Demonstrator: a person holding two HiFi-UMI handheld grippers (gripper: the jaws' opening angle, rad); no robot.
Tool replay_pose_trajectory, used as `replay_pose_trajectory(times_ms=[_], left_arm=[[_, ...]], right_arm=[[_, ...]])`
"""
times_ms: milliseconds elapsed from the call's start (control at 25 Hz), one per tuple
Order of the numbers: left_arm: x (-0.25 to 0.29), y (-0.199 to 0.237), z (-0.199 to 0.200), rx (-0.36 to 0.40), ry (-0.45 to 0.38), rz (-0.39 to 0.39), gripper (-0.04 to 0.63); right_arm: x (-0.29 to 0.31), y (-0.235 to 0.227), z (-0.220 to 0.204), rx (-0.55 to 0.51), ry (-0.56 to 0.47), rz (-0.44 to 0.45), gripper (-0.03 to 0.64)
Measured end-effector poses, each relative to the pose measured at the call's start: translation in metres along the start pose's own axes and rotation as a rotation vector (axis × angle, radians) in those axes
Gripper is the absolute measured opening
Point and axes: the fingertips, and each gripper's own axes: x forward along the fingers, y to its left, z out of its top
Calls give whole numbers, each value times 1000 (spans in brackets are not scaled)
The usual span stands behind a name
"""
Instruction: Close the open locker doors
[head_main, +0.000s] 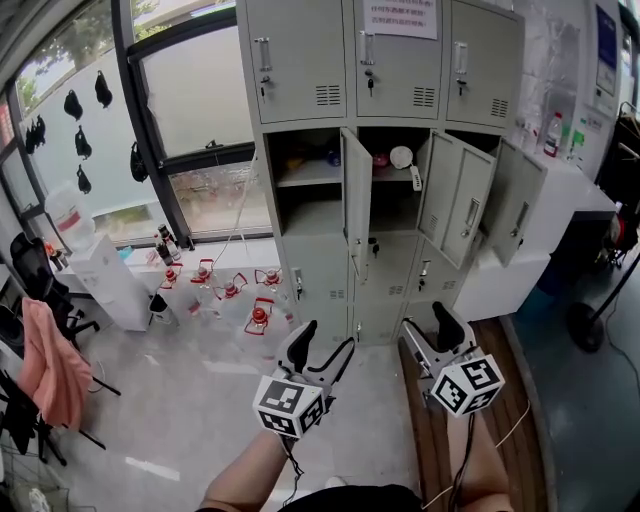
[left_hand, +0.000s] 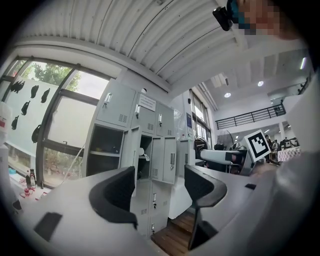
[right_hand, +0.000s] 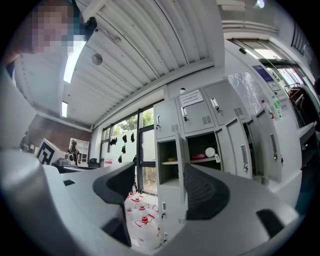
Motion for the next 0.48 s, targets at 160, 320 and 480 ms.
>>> replay_pose_trajectory(times_ms=[160,320,480], left_arm=[[3,16,-4,-10,6,-3,318],[13,27,-7,-14,6,-2,318],[32,39,-9,-12,7,7,318]], right_arm=[[16,6,-3,-5,6,0,302],[32,2,-4,-18,11,5,302],[51,-11,-5,-21,15,16,302]])
